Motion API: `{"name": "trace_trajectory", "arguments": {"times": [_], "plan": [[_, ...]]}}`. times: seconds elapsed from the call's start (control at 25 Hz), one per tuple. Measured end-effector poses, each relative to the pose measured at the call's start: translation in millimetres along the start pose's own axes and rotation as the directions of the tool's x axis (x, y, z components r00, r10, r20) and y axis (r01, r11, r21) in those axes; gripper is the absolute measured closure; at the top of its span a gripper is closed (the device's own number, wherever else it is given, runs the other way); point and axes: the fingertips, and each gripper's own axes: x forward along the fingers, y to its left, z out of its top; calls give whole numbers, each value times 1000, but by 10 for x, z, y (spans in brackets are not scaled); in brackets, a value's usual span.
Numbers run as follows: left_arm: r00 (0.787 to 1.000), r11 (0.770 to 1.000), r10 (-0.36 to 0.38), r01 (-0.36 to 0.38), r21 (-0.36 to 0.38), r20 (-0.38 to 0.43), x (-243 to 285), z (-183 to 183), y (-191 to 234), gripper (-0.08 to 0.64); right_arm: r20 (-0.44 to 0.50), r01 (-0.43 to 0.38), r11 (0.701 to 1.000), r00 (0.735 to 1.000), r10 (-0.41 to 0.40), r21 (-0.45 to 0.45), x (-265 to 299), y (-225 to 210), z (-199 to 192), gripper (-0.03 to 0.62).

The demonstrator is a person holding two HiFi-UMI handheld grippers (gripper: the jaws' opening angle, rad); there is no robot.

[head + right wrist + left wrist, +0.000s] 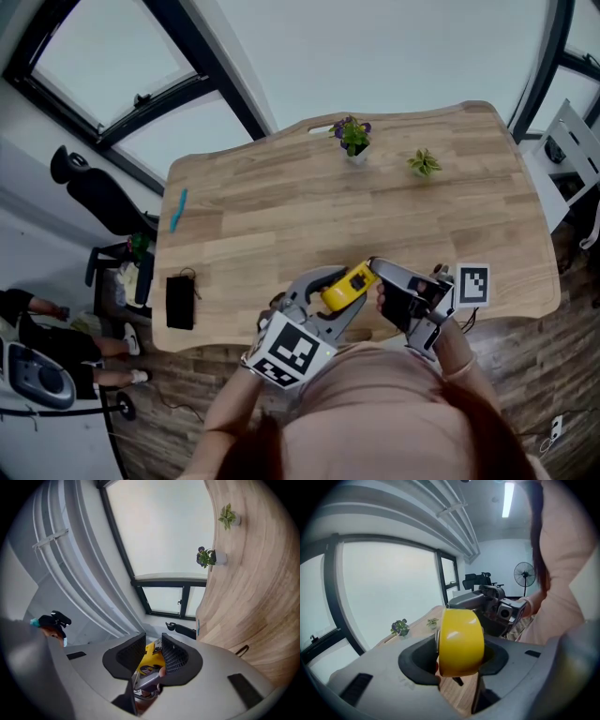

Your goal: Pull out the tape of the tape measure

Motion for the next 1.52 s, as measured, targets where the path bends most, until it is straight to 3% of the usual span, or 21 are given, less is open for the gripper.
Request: {"name": "trace_trajectory", "arguments": {"times": [0.24,0.36,0.44,0.6,0.8,1.08,1.28,1.52], "plan": [[999,1000,8,-8,4,-37,25,-36,-1,387,-18,25,997,999,-27,-68,0,27,8,494],[999,1000,11,-10,11,-50,35,-50,0,387,-24,-2,997,1000,0,-79,-3,77,20,445],[998,1000,14,-13,17,-64,40,-71,-2,387,-18,-2,996,1000,1,-93,-19,91,43,446],[996,1000,10,-9,9,-85,57,-116,-3,387,-26,34,984,999,-39,-173,-33,109,79,451],[994,1000,3,-2,10,-106,85,-155,-19,387,-55,165,913,978,-199,-374,-28,39,21,460],[995,1000,3,-2,10,-104,96,-126,-7,387,-35,246,831,952,-303,-498,-24,-58,12,521],[993,999,15,-11,38,-116,107,-131,-4,391,4,263,798,950,-311,-543,-37,-25,52,526],[992,999,20,-14,47,-123,112,-162,5,391,28,259,787,955,-294,-560,-68,16,114,529]]}}
